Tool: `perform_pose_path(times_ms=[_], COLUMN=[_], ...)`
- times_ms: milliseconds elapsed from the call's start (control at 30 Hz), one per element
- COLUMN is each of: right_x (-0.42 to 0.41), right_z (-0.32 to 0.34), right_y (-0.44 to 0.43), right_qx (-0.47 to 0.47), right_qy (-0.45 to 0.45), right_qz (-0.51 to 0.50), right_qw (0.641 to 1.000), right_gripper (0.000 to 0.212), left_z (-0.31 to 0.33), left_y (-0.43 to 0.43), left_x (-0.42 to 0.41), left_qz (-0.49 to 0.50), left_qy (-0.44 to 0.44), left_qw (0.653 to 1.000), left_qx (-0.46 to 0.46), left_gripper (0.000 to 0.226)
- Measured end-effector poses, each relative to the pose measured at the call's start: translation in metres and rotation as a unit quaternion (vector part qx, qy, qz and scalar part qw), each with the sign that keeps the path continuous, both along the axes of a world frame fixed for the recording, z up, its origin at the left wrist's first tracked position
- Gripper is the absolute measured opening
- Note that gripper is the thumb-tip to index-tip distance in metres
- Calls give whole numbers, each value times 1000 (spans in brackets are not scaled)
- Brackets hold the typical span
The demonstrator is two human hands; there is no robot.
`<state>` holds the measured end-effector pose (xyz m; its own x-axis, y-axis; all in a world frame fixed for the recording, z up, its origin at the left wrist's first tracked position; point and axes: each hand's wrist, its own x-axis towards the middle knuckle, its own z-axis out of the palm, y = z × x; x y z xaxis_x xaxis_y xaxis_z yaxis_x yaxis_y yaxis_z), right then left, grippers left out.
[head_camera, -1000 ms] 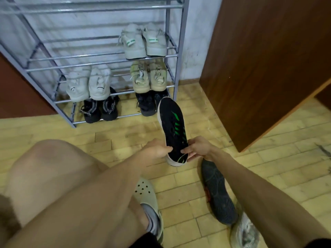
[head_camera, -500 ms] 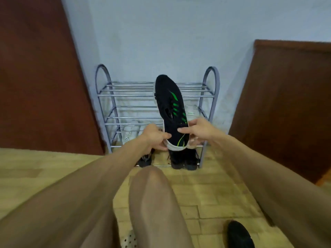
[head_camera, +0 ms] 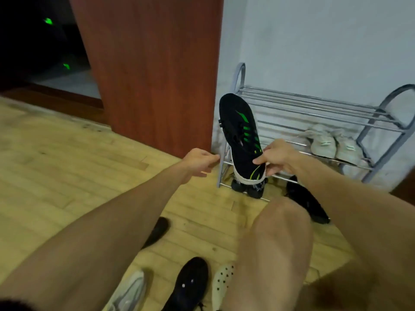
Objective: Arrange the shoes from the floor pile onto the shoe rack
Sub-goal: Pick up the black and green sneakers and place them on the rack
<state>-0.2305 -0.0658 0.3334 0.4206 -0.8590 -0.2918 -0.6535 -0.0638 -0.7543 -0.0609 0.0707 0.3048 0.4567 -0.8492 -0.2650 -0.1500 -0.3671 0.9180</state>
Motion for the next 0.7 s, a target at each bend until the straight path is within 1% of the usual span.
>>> perform_pose_path(times_ms=[67,133,300,467,533,600,667,700], right_x=[22,44,98,133,138,138,130,123], right_z=[-27,-53,-108,-172,-194,-214,-233,-243], right_y=[6,11,33,54,62,68,72,73], right_qx=[25,51,121,231,262,284,289,273], right_qy=[12,26,46,51,61,70,78,89], right_qz=[5,10,37,35,30,24,12,5], right_qw=[1000,998,991,971,963,956,954,958], right_gripper=[31,34,34,47,48,46,41,36], left_z=[-28,-58,-139,-210,-235,-257,-279,-291], left_y=[22,42,82,111,120,125,128,129], left_x=[31,56,92,98,93,84,73,65], left_qz=[24,44,98,135,130,122,101,79], left_qy=[-3,3,46,84,107,105,101,97], left_qw=[999,996,982,959,952,946,941,939], left_qx=[44,82,154,234,254,281,306,321], left_gripper=[36,40,39,35,25,17,20,25])
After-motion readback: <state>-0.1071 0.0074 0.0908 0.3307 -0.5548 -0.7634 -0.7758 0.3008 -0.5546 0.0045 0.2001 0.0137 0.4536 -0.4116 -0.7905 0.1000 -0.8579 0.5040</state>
